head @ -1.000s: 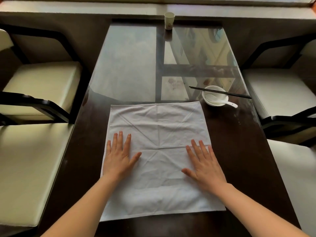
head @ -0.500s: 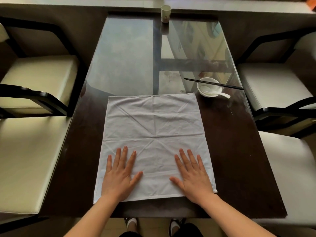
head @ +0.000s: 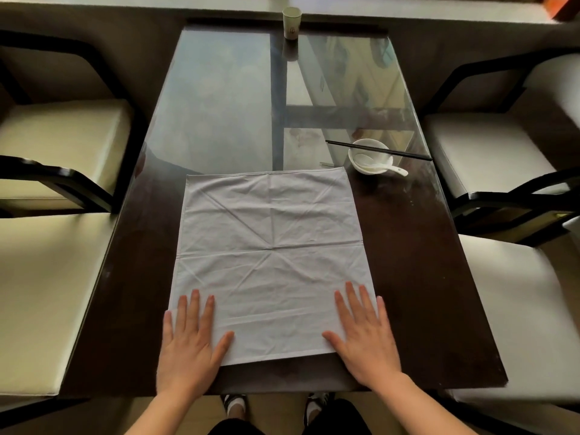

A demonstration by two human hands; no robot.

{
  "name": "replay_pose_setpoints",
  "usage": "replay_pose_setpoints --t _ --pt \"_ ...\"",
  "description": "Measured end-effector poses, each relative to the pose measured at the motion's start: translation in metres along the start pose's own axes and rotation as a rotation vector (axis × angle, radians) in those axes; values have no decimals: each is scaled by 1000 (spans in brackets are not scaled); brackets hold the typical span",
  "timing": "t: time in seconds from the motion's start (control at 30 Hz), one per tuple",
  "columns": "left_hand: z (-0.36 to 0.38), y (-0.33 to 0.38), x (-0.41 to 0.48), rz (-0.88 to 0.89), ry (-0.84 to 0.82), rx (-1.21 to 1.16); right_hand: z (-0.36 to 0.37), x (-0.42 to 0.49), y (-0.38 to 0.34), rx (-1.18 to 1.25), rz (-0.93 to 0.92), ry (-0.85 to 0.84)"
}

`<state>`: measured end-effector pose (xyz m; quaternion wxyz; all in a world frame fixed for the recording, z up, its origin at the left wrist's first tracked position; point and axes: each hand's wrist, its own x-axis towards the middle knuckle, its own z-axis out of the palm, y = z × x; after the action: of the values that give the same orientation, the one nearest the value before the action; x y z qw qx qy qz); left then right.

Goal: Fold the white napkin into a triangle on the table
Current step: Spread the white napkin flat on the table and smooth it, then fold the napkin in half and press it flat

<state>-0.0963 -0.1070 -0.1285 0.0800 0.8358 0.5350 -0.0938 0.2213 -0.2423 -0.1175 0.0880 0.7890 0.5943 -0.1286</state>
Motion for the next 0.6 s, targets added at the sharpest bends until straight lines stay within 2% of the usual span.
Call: replay_pose_setpoints --t 0.13,0.3,0.43,0.6 --pt "-8 -7 -10 -134 -8 -30 -1 -16 15 48 136 -17" --pt "-32 2 -20 -387 -37 -97 -8 -28 19 78 293 -1" --pt "-49 0 -21 -449 -52 -195 -19 -31 27 182 300 93" --pt "-54 -6 -24 -619 -85 -456 -34 -30 29 366 302 30"
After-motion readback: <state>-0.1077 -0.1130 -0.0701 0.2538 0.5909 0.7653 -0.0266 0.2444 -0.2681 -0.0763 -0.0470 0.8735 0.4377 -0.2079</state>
